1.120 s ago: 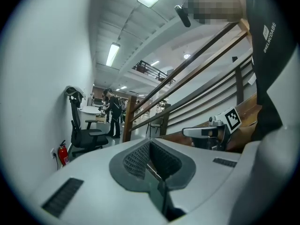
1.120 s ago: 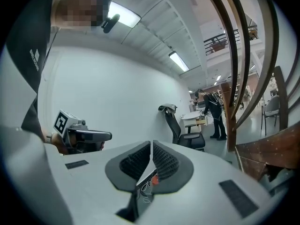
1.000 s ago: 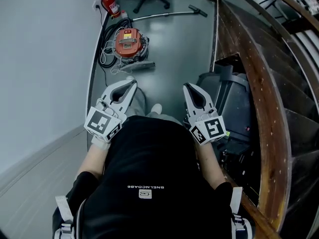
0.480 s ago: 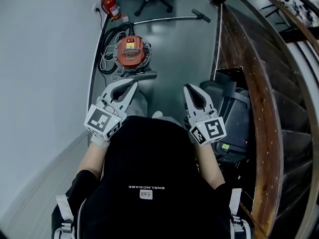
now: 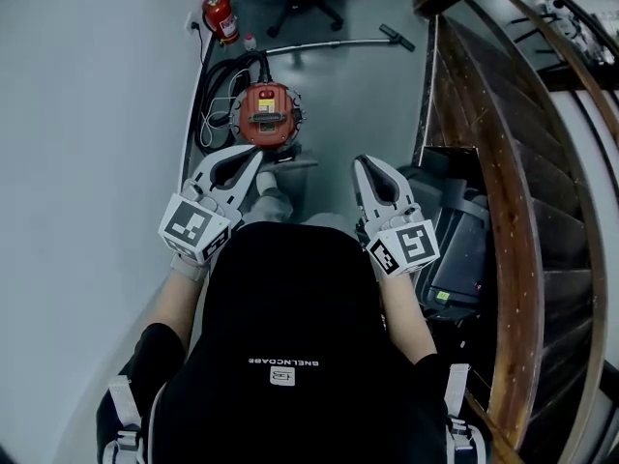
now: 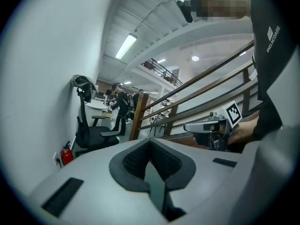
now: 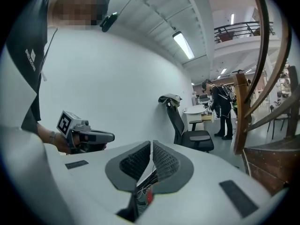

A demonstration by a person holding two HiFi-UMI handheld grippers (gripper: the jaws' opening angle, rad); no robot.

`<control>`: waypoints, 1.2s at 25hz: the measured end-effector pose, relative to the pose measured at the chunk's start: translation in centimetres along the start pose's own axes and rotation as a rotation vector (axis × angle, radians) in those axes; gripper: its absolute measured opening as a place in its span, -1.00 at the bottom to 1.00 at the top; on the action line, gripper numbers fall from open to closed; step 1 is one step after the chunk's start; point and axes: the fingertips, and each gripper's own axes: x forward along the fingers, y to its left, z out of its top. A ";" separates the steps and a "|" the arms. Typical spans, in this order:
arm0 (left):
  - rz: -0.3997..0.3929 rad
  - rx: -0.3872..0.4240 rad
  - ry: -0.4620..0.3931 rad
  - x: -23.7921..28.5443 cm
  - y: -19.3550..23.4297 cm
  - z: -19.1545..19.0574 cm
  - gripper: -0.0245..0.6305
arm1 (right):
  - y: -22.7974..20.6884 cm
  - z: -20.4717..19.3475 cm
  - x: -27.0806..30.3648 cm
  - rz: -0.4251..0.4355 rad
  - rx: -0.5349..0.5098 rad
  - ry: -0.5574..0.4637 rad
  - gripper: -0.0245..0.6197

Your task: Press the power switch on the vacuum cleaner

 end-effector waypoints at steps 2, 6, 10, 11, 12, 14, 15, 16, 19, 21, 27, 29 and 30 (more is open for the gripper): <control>-0.006 0.004 0.018 0.2 1.3 0.0 -0.88 | 0.4 0.3 1.6 -0.003 -0.041 0.026 -0.80; -0.025 -0.019 0.042 1.1 3.2 -0.4 -0.88 | 0.5 0.5 3.9 0.008 -0.051 0.060 -0.80; -0.027 -0.051 0.054 2.2 4.4 -0.8 -0.88 | 0.1 0.2 5.4 0.033 -0.045 0.096 -0.80; -0.027 -0.055 0.058 2.7 4.7 -0.9 -0.88 | -0.1 0.2 5.7 0.039 -0.044 0.101 -0.80; -0.028 -0.059 0.061 3.2 5.0 -1.1 -0.88 | -0.4 0.1 6.0 0.043 -0.043 0.107 -0.80; -0.031 -0.069 0.066 4.4 5.7 -1.3 -0.88 | -1.1 0.0 6.6 0.049 -0.043 0.121 -0.80; -0.032 -0.072 0.069 5.0 5.9 -1.4 -0.88 | -1.6 -0.1 6.9 0.051 -0.040 0.129 -0.80; -0.032 -0.073 0.075 5.6 6.1 -1.4 -0.88 | -2.1 -0.2 7.1 0.052 -0.036 0.137 -0.80; -0.039 -0.073 0.096 7.0 6.5 -2.0 -0.88 | -3.1 -0.7 7.2 0.048 -0.025 0.166 -0.80; -0.043 -0.075 0.113 7.9 7.0 -2.5 -0.88 | -3.8 -0.9 7.4 0.043 -0.013 0.181 -0.80; -0.021 -0.053 0.185 12.3 10.0 -4.8 -0.88 | -6.5 -1.2 8.6 0.019 0.011 0.232 -0.80; -0.016 -0.053 0.211 13.8 11.4 -6.0 -0.88 | -7.0 -1.7 9.3 0.011 0.010 0.259 -0.80; -0.012 -0.047 0.228 14.6 12.2 -6.8 -0.88 | -7.3 -1.9 9.7 0.004 0.009 0.275 -0.80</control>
